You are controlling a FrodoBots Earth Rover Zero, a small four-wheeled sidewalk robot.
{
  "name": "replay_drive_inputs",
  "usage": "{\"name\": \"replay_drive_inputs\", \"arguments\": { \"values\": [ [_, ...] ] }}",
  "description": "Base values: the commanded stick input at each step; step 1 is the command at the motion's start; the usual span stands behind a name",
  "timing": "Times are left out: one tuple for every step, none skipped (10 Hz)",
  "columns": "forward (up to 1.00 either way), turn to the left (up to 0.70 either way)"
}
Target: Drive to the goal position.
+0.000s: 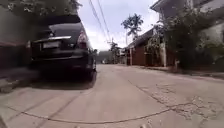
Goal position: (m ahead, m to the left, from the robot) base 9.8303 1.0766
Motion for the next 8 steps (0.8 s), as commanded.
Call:
{"name": "replay_drive_inputs", "arguments": {
  "values": [
    [1.0, 0.0],
    [1.0, 0.0],
    [1.0, 0.0],
    [1.0, 0.0],
    [1.0, 0.0],
    [1.0, 0.0],
    [1.0, 0.0],
    [1.0, 0.0]
  ]
}}
